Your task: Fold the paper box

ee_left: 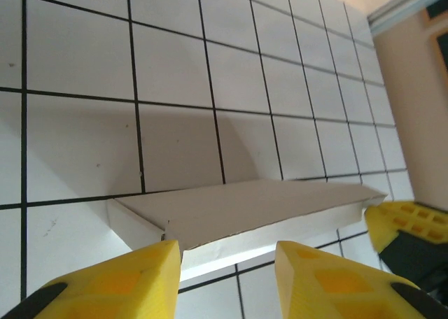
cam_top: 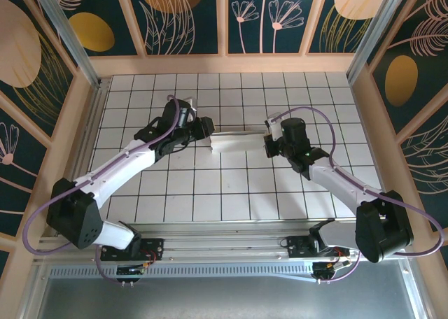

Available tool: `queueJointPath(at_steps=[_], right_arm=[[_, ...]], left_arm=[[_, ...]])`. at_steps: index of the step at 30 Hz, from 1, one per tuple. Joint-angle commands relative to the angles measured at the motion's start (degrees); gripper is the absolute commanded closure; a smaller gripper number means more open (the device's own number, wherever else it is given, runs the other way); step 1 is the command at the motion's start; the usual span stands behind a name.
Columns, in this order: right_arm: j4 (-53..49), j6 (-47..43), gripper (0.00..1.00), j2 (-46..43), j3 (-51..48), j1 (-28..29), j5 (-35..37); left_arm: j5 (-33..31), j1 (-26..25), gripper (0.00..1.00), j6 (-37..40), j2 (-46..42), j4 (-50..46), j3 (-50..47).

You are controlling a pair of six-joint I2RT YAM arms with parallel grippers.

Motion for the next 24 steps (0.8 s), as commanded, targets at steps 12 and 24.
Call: queueJointPath(at_steps=[12, 24], right_arm=[[-0.22, -0.75, 1.0, 0.92, -0.18, 0.98, -0.29], [-0.22, -0.93, 1.0, 1.18, 0.04, 1.03, -0.2]], left_arm=[[1.52, -0.11, 0.57, -24.39, 1.69, 5.43, -4.03], [0.97, -0.12, 0.57, -27.28, 3.26, 2.66, -5.81]])
